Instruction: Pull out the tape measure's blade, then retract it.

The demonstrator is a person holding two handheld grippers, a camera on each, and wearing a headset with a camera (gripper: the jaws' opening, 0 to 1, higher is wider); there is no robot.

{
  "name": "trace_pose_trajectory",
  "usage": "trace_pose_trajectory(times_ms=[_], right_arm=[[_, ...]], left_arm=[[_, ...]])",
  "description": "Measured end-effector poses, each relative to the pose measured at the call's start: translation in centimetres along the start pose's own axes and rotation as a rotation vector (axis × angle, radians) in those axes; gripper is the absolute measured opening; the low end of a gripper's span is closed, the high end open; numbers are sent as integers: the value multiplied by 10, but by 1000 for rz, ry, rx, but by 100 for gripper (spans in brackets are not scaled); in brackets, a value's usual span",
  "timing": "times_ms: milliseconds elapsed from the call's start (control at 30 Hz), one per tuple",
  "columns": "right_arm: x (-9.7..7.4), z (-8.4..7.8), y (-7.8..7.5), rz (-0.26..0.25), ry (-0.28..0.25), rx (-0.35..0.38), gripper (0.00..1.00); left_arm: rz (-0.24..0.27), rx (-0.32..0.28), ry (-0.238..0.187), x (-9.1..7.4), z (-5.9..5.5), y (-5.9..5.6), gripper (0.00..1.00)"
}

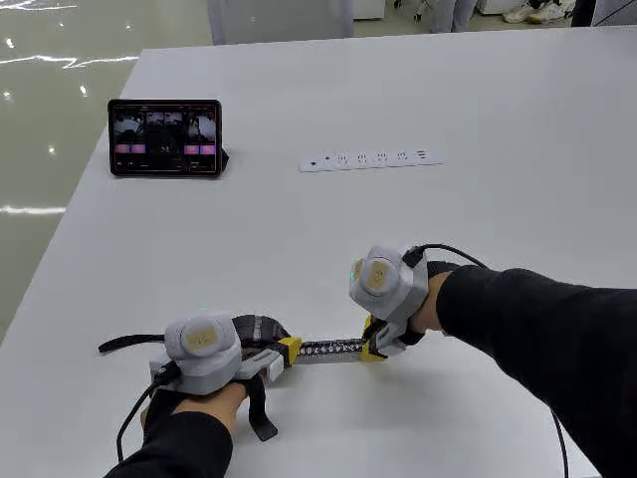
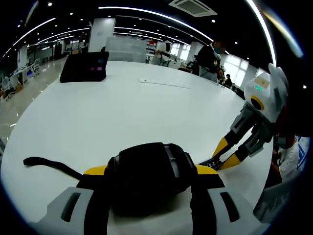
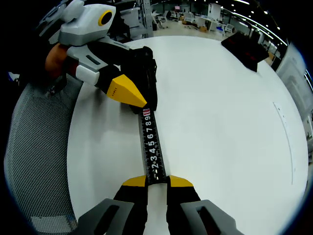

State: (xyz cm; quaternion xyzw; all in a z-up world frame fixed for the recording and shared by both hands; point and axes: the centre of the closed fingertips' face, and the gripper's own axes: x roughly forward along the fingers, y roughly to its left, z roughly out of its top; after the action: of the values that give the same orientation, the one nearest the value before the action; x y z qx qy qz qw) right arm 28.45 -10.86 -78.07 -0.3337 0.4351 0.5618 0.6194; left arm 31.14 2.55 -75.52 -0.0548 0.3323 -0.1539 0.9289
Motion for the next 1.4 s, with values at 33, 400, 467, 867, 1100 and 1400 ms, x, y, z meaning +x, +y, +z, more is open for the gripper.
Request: trace_pose_trajectory(times_ms=[33, 400, 467, 867, 1100, 1400], right_arm=[[0, 1, 0, -1, -1, 2, 10], [3, 6, 0, 2, -20, 24, 10], [3, 7, 0, 3, -18, 24, 10], [7, 13, 1, 4, -36, 19, 10], [8, 17, 1, 3, -47, 2, 10], [10, 21, 2, -2, -67, 5, 11]], left_arm=[[0, 0, 0, 0, 0, 0, 63], [-2, -4, 1, 0, 0, 0, 63], [-3, -4, 2, 0, 0, 0, 63], [-11, -8, 1, -1, 0, 0, 63], [-12, -10, 3, 0, 0, 0, 63], [-12, -13, 4, -1, 0, 0, 63]])
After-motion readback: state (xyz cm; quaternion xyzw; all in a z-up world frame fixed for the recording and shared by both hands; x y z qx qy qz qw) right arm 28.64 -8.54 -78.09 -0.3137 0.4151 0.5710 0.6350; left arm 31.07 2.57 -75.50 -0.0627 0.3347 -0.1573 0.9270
